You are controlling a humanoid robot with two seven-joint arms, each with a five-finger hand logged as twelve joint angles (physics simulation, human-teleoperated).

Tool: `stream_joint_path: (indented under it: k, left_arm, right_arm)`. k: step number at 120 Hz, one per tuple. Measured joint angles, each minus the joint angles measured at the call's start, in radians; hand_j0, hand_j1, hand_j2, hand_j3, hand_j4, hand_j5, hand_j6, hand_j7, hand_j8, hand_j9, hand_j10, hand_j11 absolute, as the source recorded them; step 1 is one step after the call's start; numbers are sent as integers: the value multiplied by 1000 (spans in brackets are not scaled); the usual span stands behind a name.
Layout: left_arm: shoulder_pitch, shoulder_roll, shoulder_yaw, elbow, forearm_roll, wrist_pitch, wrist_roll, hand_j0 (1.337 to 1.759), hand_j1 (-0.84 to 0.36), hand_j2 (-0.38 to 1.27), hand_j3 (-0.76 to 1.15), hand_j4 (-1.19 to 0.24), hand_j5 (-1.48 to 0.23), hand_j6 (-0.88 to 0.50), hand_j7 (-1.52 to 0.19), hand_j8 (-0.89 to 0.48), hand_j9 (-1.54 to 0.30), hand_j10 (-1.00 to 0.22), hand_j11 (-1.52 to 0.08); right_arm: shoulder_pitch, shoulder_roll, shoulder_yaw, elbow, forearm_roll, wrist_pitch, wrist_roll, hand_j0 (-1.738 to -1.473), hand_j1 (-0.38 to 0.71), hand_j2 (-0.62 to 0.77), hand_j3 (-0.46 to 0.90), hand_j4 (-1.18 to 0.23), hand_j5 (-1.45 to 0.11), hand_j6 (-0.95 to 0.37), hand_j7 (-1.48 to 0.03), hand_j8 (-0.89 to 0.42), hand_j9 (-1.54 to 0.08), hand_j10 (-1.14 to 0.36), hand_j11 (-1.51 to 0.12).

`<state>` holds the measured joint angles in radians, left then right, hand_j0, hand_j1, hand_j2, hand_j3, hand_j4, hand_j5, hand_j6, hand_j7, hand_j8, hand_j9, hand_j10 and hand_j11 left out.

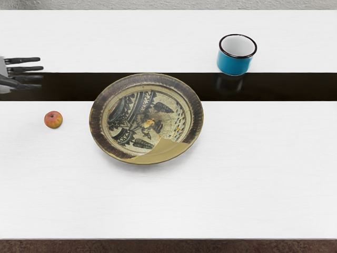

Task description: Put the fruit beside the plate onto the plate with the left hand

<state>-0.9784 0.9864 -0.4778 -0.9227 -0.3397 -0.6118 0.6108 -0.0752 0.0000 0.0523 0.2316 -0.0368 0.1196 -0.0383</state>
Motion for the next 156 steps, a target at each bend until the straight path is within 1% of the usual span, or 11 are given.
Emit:
stream_joint_path:
  k: [31,41,52,61,74,82,91,101,117,134,156]
  left_arm:
    - [-3,-13,5,8,6,0,0,1658,339,0,0,-4,-9,-3,-10,-4,-10,-5,-10]
    - [-12,-17,13,5,57,0,0,1658,340,0,0,-3,-8,-2,-8,-3,-8,-4,-8]
    - [-90,-70,16,5,245,0,0,1658,338,0,0,-5,-10,-5,-10,-5,-11,-6,-11]
    - [-101,-86,15,5,389,0,0,1658,326,3,0,-17,-24,-16,-25,-16,-25,-17,-25]
    - [-141,-172,15,3,592,2,0,1658,311,5,0,-31,-41,-30,-41,-30,-41,-30,-41]
    - [-150,-182,16,-6,746,51,0,1658,304,6,0,-38,-48,-38,-48,-38,-48,-37,-48]
    - [-143,-147,17,-58,887,115,0,1658,292,9,0,-49,-62,-50,-62,-49,-62,-49,-62]
    - [-122,-53,18,-218,1019,196,0,1658,279,11,0,-61,-77,-61,-77,-61,-76,-60,-76]
    - [-114,-89,51,-385,1174,432,0,1658,274,13,0,-68,-84,-69,-83,-69,-83,-67,-83]
    - [-110,-186,127,-441,1304,676,0,1658,275,14,0,-68,-82,-69,-82,-69,-82,-67,-82]
    - [-96,-244,293,-449,1373,801,0,1658,304,10,0,-45,-52,-47,-52,-46,-51,-44,-51]
  right_arm:
    - [0,0,1,1,0,0,0,-1658,-331,-3,0,-15,-20,-15,-20,-15,-20,-15,-20]
    - [0,0,1,1,0,0,0,-1658,-331,-3,0,-15,-20,-15,-20,-15,-20,-15,-20]
    - [0,0,1,2,0,0,0,-1658,-331,-3,0,-15,-20,-15,-20,-15,-20,-15,-20]
    - [0,0,1,2,0,0,0,-1658,-331,-3,0,-15,-20,-15,-20,-15,-20,-15,-20]
    - [0,0,1,2,0,0,0,-1658,-331,-3,0,-15,-20,-15,-20,-15,-20,-15,-20]
    - [0,0,1,1,1,0,0,-1658,-331,-3,0,-15,-20,-15,-20,-15,-20,-15,-20]
    - [0,0,1,1,1,0,0,-1658,-331,-3,0,-15,-20,-15,-20,-15,-20,-15,-20]
    - [0,0,1,1,0,0,0,-1658,-331,-3,0,-15,-20,-15,-20,-15,-20,-15,-20]
    - [0,0,1,1,1,0,0,-1658,-331,-3,0,-15,-20,-15,-20,-15,-20,-15,-20]
    - [0,0,1,1,1,0,0,-1658,-331,-3,0,-15,-20,-15,-20,-15,-20,-15,-20]
    - [0,0,1,0,1,0,0,-1658,-331,-3,0,-15,-20,-15,-20,-15,-20,-15,-20]
